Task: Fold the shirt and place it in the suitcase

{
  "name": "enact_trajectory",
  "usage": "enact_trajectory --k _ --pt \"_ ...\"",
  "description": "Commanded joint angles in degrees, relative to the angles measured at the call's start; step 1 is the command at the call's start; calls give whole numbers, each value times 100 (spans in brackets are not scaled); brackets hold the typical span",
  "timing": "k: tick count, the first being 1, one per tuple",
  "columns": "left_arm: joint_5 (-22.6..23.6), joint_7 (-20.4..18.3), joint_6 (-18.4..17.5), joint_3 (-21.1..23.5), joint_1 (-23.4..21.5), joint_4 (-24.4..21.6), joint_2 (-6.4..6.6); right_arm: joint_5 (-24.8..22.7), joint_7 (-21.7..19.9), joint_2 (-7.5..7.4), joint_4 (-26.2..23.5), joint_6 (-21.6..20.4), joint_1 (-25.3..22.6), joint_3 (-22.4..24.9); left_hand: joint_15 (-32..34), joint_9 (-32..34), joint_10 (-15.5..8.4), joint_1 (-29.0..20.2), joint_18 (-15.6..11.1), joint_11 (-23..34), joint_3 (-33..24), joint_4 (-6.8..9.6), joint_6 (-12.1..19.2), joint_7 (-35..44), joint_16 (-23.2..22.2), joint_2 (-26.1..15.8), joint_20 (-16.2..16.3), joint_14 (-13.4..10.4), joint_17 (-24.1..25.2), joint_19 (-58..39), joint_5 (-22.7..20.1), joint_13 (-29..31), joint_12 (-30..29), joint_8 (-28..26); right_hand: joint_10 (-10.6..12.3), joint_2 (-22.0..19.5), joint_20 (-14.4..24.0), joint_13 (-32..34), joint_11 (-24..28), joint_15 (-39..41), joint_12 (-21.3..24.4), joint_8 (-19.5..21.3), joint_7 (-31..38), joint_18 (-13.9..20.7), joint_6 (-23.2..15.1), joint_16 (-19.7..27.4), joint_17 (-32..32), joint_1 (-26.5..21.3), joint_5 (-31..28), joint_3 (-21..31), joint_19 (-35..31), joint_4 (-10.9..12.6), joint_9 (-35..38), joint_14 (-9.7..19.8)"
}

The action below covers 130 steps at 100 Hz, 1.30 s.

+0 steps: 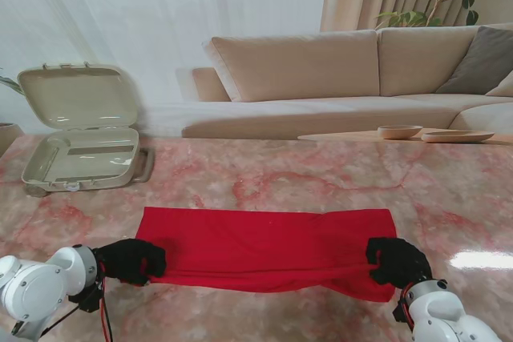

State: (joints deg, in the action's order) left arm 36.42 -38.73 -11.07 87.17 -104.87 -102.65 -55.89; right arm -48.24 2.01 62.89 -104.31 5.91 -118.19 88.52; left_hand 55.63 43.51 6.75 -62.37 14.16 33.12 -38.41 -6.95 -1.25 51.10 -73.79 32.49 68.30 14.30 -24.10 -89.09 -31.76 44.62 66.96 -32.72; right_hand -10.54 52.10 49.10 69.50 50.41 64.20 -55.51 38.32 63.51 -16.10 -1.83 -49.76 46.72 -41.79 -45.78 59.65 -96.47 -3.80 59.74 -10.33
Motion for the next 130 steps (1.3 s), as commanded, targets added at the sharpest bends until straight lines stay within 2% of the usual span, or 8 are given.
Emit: enact_trajectory --k 1,19,41,48,56,62,95,130 --pt "164 -156 67 33 -60 -77 47 72 -145 -10 -16 51 -142 36 -148 -181 104 -360 73 -172 202 -38 -169 -241 -129 -131 208 220 146 53 -171 -194 137 244 -283 -191 -129 -157 -107 -176 225 -193 -127 -151 131 144 -165 236 63 -260 75 -257 -79 -198" --pt "374 -445 118 129 -88 -227 86 91 -271 -19 -104 71 -262 111 -377 -416 165 -412 56 -563 809 3 -427 -1193 128 -354 293 178 446 302 -131 -536 209 637 -359 -811 -115 -488 -302 -593 661 -251 -575 -261 329 267 -559 664 77 -919 397 -257 -327 -317" --pt "298 -375 206 340 -205 -382 58 131 -228 5 -254 70 -404 233 -445 -634 169 -345 58 -398 1435 103 -600 -2057 249 -695 332 184 575 399 -98 -675 -18 801 -415 -1814 16 -861 -482 -902 829 353 -1587 -314 493 306 -967 1131 -126 -1740 721 -21 -585 -413" --pt "284 -356 252 416 -239 -450 47 139 -178 17 -309 44 -439 274 -474 -857 214 -470 53 -62 2569 238 -602 -2314 219 -1346 377 262 678 472 -41 -768 -353 741 -429 -2100 49 -981 -544 -992 843 542 -1851 -328 539 308 -1099 1251 -180 -1960 826 76 -657 -441" --pt "249 -308 330 472 -260 -504 31 95 -117 28 -387 3 -487 331 -497 -1045 253 -437 67 111 3257 319 -647 -2525 216 -1824 408 340 803 543 56 -876 -594 758 -419 -2492 70 -1068 -626 -1117 870 876 -2215 -352 576 330 -1197 1443 -284 -2268 961 230 -695 -454" --pt "252 -271 353 510 -262 -539 21 76 -52 40 -453 -35 -524 371 -489 -1119 262 -562 82 246 3805 389 -662 -2647 225 -2077 410 370 826 565 90 -898 -823 799 -423 -2553 69 -1098 -649 -1149 878 902 -2259 -356 578 339 -1232 1506 -290 -2328 986 225 -708 -462" --pt "465 106 542 634 -229 -635 -65 -67 569 124 -627 -40 -514 299 -462 -1084 297 -504 126 255 3912 398 -682 -2741 217 -2262 394 444 836 586 79 -885 -888 818 -437 -2785 97 -1023 -755 -1216 919 1021 -2414 -425 554 344 -1237 1493 -524 -2601 1022 255 -524 -531" --pt "257 481 836 212 -5 -129 -116 151 437 93 -274 214 -7 -199 -506 -1044 305 -524 211 276 3938 397 -731 -2831 275 -2267 344 510 852 647 151 -871 -844 826 -423 -2405 -120 -964 -985 -1744 1178 621 -2207 -518 514 703 -1194 1138 -492 -2175 1147 113 -436 -558"
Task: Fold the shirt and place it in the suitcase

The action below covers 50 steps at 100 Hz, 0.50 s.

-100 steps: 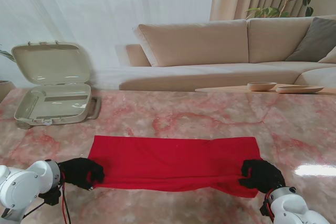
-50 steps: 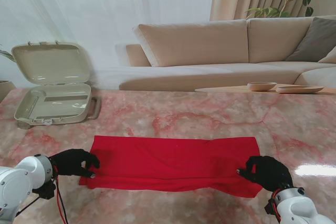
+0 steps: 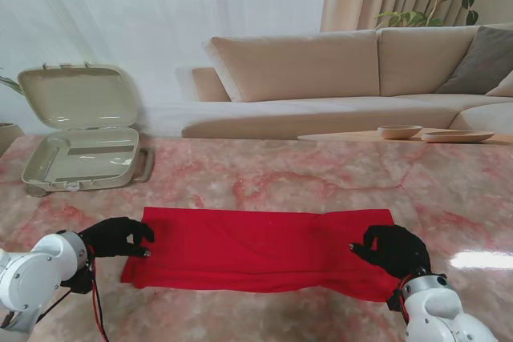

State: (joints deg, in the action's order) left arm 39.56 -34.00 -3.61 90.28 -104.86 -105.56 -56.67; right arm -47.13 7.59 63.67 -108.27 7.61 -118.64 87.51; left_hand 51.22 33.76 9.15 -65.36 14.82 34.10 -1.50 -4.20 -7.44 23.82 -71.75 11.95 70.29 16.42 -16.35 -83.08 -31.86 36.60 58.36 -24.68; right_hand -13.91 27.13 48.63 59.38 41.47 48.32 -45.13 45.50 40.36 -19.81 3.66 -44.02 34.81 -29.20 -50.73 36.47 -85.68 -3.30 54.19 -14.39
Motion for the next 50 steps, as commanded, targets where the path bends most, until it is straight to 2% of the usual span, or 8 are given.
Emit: enact_trajectory --k 1,25,50 --pt "-65 6 100 -111 -1 175 -37 50 -129 13 133 45 47 -113 -67 -72 65 -226 147 177 247 123 -113 -108 73 -213 144 297 81 47 168 -73 16 25 -86 92 -80 41 -103 -186 154 -107 107 -151 -34 145 -4 -114 12 149 77 57 115 -154" --pt "-160 29 244 -324 82 412 -34 213 -326 -19 300 93 153 -332 -66 -75 71 -227 168 197 242 132 -137 -134 106 -218 112 313 113 78 186 -94 18 60 -89 56 -206 -6 -165 -422 274 -190 116 -185 12 258 -99 -165 77 182 229 32 46 -158" --pt "-225 6 301 -490 151 600 -23 262 -500 -41 381 275 108 -352 -53 -89 75 -232 167 205 239 134 -127 -119 129 -226 91 319 135 90 199 -117 26 68 -108 -74 -245 -100 -159 -489 309 -199 127 -185 44 272 -161 -269 156 29 251 56 -39 -179"
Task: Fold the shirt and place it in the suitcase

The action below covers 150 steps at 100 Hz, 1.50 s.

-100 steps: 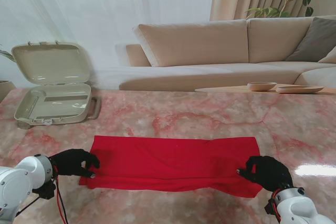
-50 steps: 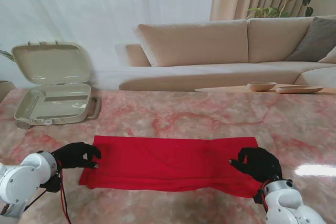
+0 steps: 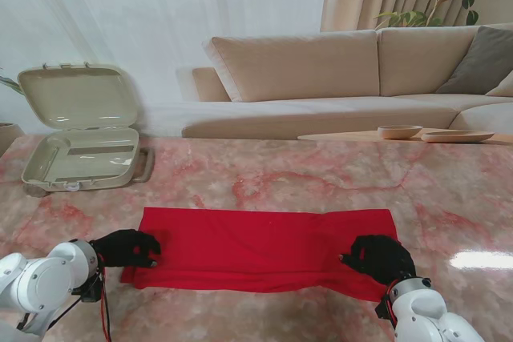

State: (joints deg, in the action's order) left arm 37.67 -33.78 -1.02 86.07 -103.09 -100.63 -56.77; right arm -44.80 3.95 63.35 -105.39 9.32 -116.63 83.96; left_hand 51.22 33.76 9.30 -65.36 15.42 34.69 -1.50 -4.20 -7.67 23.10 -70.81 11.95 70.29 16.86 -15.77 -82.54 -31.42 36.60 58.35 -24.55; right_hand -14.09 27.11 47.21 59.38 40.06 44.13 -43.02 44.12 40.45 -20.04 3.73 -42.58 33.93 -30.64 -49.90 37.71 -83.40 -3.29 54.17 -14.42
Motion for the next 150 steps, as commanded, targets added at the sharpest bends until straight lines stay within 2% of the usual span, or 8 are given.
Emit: enact_trajectory --k 1,32,75,96,126,150 --pt "-41 -11 43 -75 -25 113 -14 30 -137 -8 98 114 -96 5 -52 -93 53 -236 108 145 238 134 -104 -49 36 -223 90 274 76 36 164 -117 27 57 -92 -73 -104 -103 -19 -77 100 -61 118 -162 38 130 -73 -128 74 -103 23 56 -37 -177" --pt "-162 114 -2 -242 15 203 -28 -23 -229 -16 133 332 -226 105 -52 -113 59 -275 112 136 228 136 -109 -11 66 -201 72 276 111 58 167 -157 51 58 -69 -103 -134 -27 -27 -239 156 -76 148 -164 12 201 -89 -178 27 -263 36 115 38 -182" --pt "-261 -97 -34 -310 21 173 14 -137 -380 -33 152 531 -331 293 -95 -131 75 -306 130 115 224 138 -120 40 115 -216 34 288 168 109 149 -187 68 8 -53 23 -212 -6 -54 -401 181 -122 172 -208 -22 255 -89 -73 -56 -44 138 74 132 -153" --pt "-288 -182 27 -320 8 181 28 -279 -418 -45 159 645 -377 315 -121 -149 100 -311 141 82 224 141 -130 22 139 -239 14 303 207 138 152 -211 48 -3 -21 -8 -470 -48 -84 -1034 230 -149 191 -213 -1 680 -134 -50 -42 17 359 37 117 -110" --pt "-400 7 -48 -384 -18 190 -4 -476 -385 -35 99 897 -539 427 -149 -166 112 -296 150 54 226 149 -123 11 171 -276 -24 318 222 172 152 -225 -18 -14 -71 -157 -584 -220 -108 -1246 245 -136 153 -240 81 814 -279 -165 69 -147 515 71 -16 -133" --pt "-481 -46 -133 -439 -31 122 9 -466 -318 -16 110 916 -566 534 -167 -180 105 -294 142 56 228 150 -119 17 193 -296 -57 314 250 203 157 -252 -46 -34 -73 -218 -643 -290 -156 -1419 269 -110 111 -246 82 902 -354 -228 89 -320 652 126 -61 -111"
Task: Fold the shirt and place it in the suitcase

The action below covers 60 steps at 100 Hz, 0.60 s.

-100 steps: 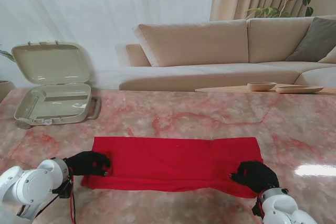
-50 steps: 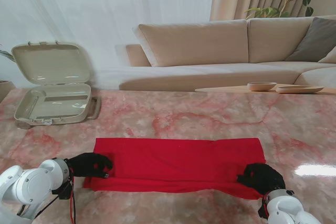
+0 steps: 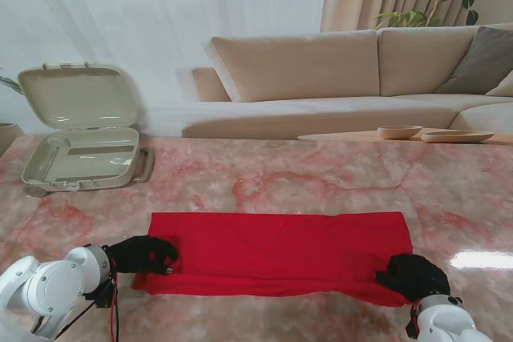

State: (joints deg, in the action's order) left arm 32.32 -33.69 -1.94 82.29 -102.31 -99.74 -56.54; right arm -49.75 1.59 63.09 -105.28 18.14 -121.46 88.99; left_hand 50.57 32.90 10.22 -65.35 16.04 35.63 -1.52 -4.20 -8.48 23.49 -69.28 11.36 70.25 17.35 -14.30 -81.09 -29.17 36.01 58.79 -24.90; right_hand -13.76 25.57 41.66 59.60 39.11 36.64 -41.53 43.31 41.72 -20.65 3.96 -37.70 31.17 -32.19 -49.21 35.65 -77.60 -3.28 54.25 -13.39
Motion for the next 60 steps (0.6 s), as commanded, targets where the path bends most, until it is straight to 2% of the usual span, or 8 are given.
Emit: enact_trajectory --k 1,21,32,39,41,43,60 --pt "61 -52 -44 -57 -112 27 -14 33 -77 11 95 28 -83 34 -102 -96 11 -290 79 -40 231 150 -34 -22 41 -242 -55 266 102 60 -68 -193 -92 0 -108 -64 -88 -311 -65 -673 122 -30 -19 -186 60 416 -80 -75 21 -115 73 127 -69 -213" --pt "176 64 -97 124 -178 -94 -42 41 60 40 -83 -95 -141 124 -201 -131 29 -281 98 -133 228 160 -26 -17 119 -272 -135 271 137 120 -65 -220 -243 -15 -67 -32 -96 -277 -124 -715 151 -39 -61 -206 -6 419 -116 -39 -11 -132 118 144 -28 -210" --pt "231 251 -159 253 -231 -150 -79 -38 260 72 -212 -142 -198 184 -317 -169 64 -243 123 -159 221 187 -35 -27 285 -330 -304 278 181 162 -65 -240 -770 -5 -82 19 -70 -237 -170 -594 157 -59 -149 -203 4 315 -88 29 35 -52 79 144 -41 -245" --pt "266 354 -158 322 -260 -182 -101 -90 454 99 -243 -140 -196 198 -346 -158 70 -236 134 -208 222 188 -30 -33 312 -346 -325 278 179 176 -55 -237 -855 0 -145 -5 2 -235 -215 -397 155 -102 -459 -169 115 166 -49 144 105 65 -57 181 -154 -294" --pt "271 379 -155 338 -267 -189 -107 -102 488 105 -251 -131 -192 200 -348 -157 70 -237 134 -209 222 188 -29 -34 315 -346 -326 279 179 175 -54 -234 -863 2 -183 -44 33 -262 -269 -364 174 163 -791 -149 171 128 -60 197 144 89 -84 235 -271 -304" --pt "275 399 -153 355 -272 -195 -112 -117 517 109 -258 -119 -188 202 -351 -156 71 -241 134 -209 221 189 -31 -32 319 -341 -327 280 179 175 -62 -232 -869 1 -207 -44 61 -278 -307 -290 187 212 -940 -125 211 81 -65 220 200 99 -133 250 -357 -315" --pt "372 473 -108 489 -313 -246 -132 -294 486 100 -313 61 -128 212 -365 -149 73 -223 135 -228 225 190 -27 -39 339 -356 -339 282 183 177 -58 -234 -969 7 -367 -48 316 -449 -684 538 436 -88 -1791 79 638 -271 -51 367 672 49 -595 233 -1048 -302"
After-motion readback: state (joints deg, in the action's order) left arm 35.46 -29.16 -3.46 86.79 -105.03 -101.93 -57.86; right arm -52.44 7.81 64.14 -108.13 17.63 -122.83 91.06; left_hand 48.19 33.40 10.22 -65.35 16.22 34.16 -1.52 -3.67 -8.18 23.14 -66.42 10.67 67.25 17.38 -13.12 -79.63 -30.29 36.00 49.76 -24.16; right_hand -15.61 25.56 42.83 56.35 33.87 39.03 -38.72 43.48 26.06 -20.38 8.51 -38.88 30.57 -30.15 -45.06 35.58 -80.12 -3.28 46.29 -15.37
